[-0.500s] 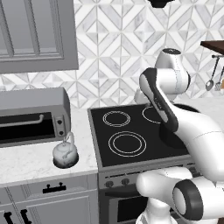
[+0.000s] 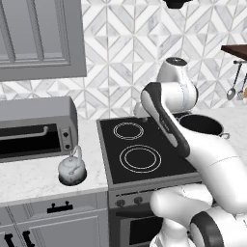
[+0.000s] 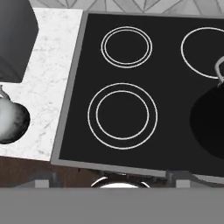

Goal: Pick the kettle from the counter and place it on a stove burner. Then turn the burner on.

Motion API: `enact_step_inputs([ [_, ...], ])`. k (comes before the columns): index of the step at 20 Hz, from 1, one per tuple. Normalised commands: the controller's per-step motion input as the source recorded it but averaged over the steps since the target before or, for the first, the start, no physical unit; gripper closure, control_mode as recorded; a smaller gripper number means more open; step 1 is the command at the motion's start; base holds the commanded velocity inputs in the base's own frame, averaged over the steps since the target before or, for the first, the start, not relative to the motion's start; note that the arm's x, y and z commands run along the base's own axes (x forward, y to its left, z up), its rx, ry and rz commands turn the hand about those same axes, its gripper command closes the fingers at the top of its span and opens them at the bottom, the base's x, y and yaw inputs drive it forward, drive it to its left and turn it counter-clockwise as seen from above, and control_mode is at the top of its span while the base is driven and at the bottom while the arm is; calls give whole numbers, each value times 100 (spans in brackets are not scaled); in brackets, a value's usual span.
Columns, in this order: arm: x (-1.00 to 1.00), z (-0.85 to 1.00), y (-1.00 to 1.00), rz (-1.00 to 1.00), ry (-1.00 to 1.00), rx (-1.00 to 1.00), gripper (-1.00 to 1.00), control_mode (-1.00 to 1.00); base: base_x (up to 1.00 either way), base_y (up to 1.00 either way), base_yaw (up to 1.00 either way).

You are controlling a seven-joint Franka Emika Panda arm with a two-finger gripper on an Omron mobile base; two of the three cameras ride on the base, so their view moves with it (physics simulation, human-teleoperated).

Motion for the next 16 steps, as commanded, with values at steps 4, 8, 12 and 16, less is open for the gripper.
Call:
enact_step_inputs([
  [4, -35, -12, 100, 1, -19, 6, -100, -100, 0, 0, 0],
  [8, -16, -8, 100, 3, -5, 8, -100, -100, 0, 0, 0],
  [12, -1, -3, 100, 3, 0, 15, -100, -100, 0, 0, 0],
  [16, 12, -8, 100, 0, 13, 20, -100, -100, 0, 0, 0],
])
